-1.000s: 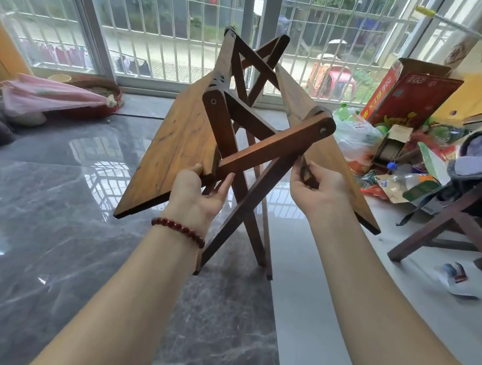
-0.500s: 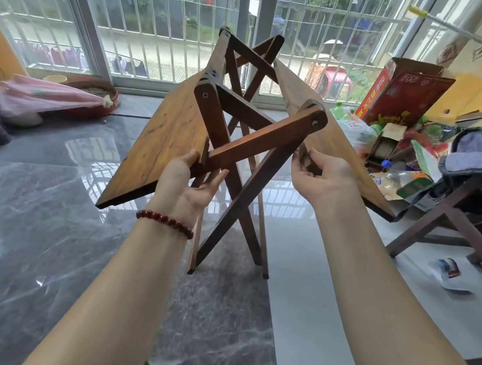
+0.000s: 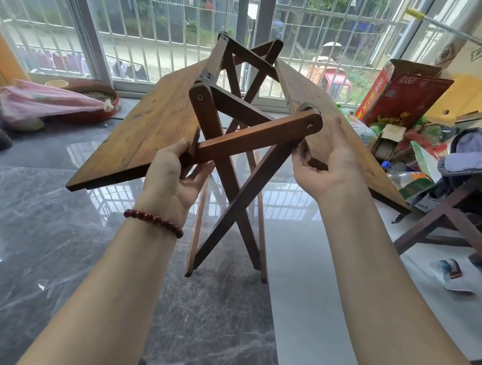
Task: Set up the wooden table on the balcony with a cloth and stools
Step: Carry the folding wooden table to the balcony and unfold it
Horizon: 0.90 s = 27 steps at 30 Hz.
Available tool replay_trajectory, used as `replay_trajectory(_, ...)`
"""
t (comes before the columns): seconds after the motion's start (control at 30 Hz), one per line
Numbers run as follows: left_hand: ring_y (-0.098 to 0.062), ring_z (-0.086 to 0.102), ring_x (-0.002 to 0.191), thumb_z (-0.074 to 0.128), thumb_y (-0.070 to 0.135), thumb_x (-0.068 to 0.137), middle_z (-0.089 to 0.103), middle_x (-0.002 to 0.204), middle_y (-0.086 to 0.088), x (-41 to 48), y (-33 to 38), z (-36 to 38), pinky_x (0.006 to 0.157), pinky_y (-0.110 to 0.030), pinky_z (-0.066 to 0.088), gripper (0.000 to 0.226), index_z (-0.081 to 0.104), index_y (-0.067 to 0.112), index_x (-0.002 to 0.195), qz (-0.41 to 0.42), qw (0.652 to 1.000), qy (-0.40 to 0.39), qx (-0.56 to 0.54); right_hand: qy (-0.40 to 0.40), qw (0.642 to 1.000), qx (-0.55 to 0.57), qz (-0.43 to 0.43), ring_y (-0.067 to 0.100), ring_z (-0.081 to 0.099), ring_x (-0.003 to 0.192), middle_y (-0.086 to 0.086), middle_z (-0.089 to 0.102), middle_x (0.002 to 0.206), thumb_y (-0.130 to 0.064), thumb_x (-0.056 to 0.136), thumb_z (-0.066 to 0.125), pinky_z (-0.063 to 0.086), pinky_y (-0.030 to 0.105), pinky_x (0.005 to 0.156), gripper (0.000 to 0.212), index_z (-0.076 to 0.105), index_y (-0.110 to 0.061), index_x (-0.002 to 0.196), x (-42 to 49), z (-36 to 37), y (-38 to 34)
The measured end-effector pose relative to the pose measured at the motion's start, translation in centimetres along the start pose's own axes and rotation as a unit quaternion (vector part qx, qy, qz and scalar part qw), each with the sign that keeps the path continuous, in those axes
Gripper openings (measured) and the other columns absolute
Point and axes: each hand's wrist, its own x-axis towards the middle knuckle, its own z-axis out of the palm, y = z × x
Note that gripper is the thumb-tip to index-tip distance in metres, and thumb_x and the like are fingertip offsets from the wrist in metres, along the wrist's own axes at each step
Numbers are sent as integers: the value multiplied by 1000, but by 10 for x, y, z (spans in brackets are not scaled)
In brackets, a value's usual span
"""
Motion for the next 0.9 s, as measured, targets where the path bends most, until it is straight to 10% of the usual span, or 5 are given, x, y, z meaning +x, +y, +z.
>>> replay_trajectory(0.9,-19,64,89,58,7,90,63,99,-12,-7,9,-2,75,-34,56,7,55,6,96,-23,1000,12,11,59,976,-208,-36,18,56,112,6,56,101,-9,86,67,40,29,104,44,47,-2,124,-5,17,-14)
